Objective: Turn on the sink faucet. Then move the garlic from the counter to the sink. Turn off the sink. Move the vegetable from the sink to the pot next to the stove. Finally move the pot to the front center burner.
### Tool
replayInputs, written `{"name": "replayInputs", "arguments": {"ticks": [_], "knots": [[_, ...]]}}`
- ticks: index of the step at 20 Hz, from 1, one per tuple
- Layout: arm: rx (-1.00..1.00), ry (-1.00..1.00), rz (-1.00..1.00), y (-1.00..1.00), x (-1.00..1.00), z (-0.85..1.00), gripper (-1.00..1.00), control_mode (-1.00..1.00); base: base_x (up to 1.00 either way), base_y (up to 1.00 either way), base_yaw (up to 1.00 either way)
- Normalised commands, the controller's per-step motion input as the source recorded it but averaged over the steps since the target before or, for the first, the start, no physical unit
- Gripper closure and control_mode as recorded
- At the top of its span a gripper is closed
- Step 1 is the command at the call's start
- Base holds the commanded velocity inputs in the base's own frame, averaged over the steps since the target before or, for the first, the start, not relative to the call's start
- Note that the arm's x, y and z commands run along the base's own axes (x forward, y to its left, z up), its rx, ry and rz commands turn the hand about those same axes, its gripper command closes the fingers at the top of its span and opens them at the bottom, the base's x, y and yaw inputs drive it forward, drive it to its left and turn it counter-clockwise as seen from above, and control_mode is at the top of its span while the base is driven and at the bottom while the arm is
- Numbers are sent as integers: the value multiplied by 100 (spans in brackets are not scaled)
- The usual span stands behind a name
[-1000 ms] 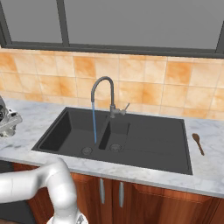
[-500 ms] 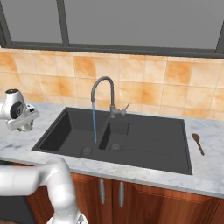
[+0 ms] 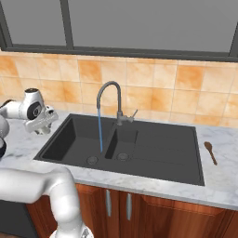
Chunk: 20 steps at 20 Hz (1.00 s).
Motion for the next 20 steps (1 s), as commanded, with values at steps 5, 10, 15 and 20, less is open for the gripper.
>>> {"name": "replayInputs", "arguments": {"ticks": [5, 10, 15, 20], "knots": [[0, -4, -6, -81, 0, 15, 100, -100, 0, 0, 0], [3, -1, -7, -89, 0, 2, 100, -100, 0, 0, 0], [5, 0, -5, -89, 0, -5, 100, -100, 0, 0, 0], [2, 0, -3, -49, 3, -32, 100, -100, 0, 0, 0]]}}
